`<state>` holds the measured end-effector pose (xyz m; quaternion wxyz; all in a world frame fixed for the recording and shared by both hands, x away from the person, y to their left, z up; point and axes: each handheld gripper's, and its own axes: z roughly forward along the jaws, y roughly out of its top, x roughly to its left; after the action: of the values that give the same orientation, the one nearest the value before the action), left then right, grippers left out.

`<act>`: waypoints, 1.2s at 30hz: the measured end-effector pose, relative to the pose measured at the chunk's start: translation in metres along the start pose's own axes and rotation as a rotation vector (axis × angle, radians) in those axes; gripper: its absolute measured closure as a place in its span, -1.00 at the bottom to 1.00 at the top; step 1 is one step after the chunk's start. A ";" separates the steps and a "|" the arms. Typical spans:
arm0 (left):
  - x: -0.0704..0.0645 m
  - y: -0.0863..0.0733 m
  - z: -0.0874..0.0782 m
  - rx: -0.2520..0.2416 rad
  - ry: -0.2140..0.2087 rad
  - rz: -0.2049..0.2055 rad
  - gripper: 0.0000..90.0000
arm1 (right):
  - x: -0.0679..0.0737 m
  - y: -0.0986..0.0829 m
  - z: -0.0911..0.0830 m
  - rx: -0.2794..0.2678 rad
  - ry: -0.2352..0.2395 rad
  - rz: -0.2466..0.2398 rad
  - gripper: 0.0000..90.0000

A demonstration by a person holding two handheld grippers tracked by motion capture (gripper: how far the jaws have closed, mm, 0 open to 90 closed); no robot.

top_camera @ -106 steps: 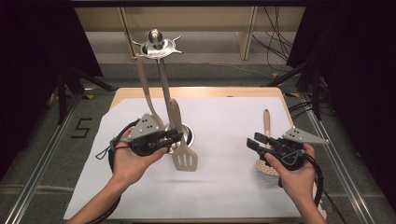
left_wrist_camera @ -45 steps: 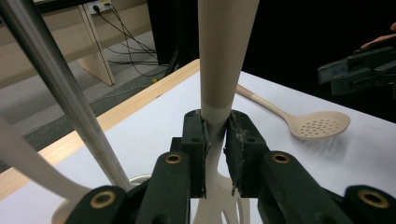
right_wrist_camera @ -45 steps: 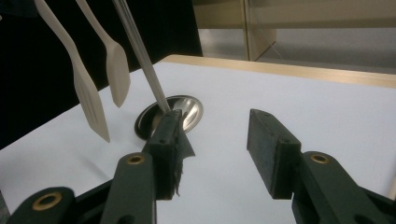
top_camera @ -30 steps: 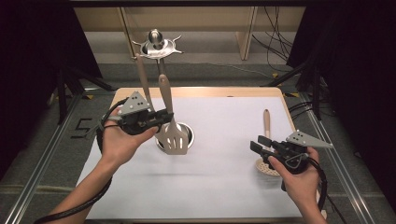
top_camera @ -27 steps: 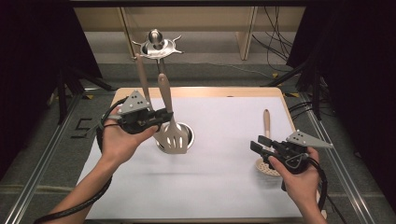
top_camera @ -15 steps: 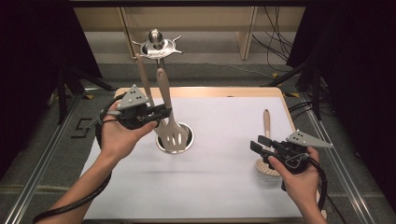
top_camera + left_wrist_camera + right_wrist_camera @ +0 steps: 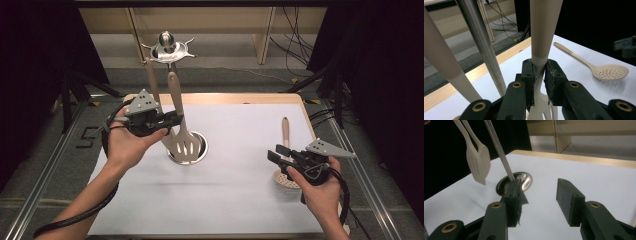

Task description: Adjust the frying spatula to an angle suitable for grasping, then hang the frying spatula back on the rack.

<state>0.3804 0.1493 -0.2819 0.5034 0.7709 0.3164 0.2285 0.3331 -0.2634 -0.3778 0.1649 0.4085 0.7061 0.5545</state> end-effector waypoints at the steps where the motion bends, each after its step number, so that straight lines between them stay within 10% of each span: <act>1: 0.001 0.000 0.000 0.000 0.002 0.002 0.72 | 0.001 0.001 0.000 0.001 0.001 0.007 0.26; 36: 0.014 0.007 0.008 0.028 0.027 -0.028 0.72 | -0.003 0.001 -0.005 -0.015 -0.002 -0.005 0.26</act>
<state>0.3973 0.1522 -0.2780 0.4915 0.7701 0.3372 0.2272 0.3312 -0.2688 -0.3761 0.1699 0.4062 0.7028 0.5588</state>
